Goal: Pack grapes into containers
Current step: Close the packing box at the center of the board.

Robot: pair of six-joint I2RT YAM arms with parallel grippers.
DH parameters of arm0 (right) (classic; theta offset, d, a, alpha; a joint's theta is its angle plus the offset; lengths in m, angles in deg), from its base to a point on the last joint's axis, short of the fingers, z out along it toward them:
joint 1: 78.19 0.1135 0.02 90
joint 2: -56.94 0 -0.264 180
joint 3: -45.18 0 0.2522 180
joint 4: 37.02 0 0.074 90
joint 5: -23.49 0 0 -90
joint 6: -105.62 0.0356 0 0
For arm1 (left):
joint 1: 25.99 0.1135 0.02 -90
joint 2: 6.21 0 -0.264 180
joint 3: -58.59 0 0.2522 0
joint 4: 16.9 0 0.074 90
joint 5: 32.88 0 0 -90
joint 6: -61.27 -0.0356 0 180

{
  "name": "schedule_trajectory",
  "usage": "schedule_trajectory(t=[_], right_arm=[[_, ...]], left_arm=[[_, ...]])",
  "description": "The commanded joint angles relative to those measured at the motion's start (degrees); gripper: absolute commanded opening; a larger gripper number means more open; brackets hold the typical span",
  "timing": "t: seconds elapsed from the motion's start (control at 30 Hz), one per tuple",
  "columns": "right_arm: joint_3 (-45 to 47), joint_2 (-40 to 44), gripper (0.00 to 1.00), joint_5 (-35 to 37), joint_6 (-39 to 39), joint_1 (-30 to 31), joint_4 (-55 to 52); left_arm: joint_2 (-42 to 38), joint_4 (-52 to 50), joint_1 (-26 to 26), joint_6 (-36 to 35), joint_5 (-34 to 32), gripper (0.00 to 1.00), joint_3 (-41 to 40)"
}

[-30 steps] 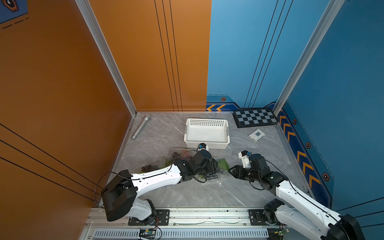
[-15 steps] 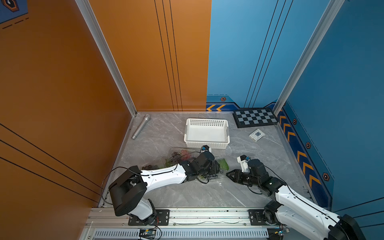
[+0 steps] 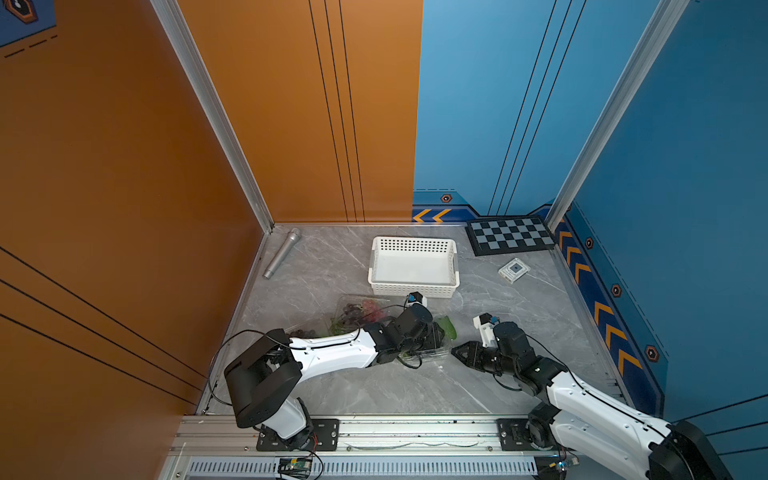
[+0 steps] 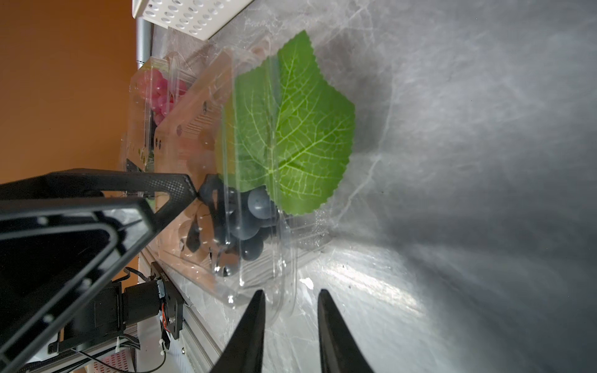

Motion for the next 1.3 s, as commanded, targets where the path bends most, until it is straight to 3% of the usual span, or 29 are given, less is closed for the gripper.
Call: schedule_trajectory(t=[0.0,0.47,1.27], right_arm=[[1.4,-0.3,0.29,1.9,1.0,0.4,2.0],[2.9,-1.4,0.21,2.3,2.2,1.0,7.2],[7.5,3.0,0.19,9.2,3.6,3.4,9.9]], left_arm=[[1.0,-0.6,-0.8,0.7,1.0,0.48,-0.6],[1.2,-0.6,-1.2,0.8,0.5,0.47,-1.7],[3.0,0.9,-2.3,1.7,0.8,0.46,-2.5]])
